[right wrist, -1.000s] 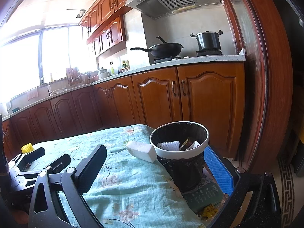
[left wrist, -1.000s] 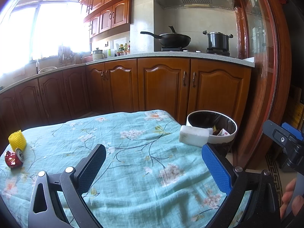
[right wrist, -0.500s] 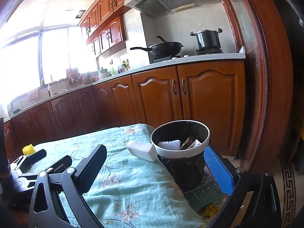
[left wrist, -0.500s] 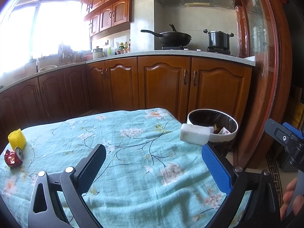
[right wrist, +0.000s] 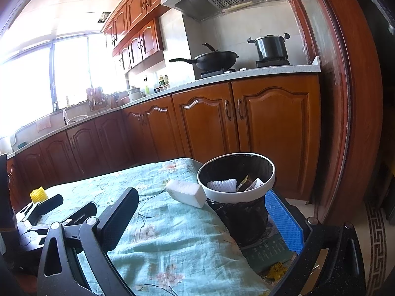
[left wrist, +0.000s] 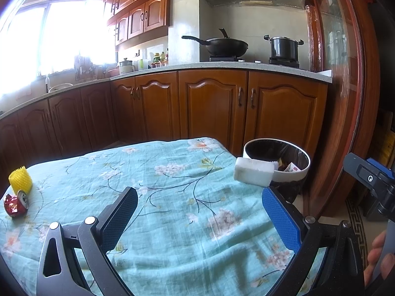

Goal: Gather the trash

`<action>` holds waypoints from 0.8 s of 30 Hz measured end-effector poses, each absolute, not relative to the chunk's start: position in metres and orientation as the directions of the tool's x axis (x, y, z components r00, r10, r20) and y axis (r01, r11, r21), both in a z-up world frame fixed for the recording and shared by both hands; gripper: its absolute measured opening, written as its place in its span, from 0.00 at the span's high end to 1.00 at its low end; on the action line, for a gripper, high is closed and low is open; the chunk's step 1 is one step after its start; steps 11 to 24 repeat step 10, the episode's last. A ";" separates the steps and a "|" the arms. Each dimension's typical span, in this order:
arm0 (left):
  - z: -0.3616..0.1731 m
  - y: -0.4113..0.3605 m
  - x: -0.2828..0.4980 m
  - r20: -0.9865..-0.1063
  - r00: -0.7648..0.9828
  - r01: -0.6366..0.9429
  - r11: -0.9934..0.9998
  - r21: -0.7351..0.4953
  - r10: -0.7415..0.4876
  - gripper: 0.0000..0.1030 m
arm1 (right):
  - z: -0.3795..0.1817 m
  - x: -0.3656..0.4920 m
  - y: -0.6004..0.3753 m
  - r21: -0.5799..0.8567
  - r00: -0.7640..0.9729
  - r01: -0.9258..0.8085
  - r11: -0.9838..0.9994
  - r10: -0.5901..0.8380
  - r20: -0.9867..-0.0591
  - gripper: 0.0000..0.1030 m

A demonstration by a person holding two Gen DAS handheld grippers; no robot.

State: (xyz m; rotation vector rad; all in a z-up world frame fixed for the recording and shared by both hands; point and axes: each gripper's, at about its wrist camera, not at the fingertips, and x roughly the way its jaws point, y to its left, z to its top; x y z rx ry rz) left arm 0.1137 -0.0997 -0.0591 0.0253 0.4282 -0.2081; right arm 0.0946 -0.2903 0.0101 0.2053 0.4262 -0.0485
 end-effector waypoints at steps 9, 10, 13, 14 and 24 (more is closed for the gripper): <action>-0.061 -0.099 0.120 -0.430 0.881 0.207 0.978 -0.024 -0.197 0.01 | 0.004 0.099 -0.292 0.199 0.901 0.089 0.976 0.006 -0.434 0.00; -0.062 -0.098 0.121 -0.436 0.878 0.207 0.978 -0.026 -0.197 0.01 | 0.003 0.101 -0.292 0.201 0.898 0.087 0.976 0.011 -0.439 0.00; -0.062 -0.098 0.121 -0.436 0.878 0.207 0.978 -0.026 -0.197 0.01 | 0.003 0.101 -0.292 0.201 0.898 0.087 0.976 0.011 -0.439 0.00; -0.062 -0.098 0.121 -0.436 0.878 0.207 0.978 -0.026 -0.197 0.01 | 0.003 0.101 -0.292 0.201 0.898 0.087 0.976 0.011 -0.439 0.00; -0.062 -0.098 0.121 -0.436 0.878 0.207 0.978 -0.026 -0.197 0.01 | 0.003 0.101 -0.292 0.201 0.898 0.087 0.976 0.011 -0.439 0.00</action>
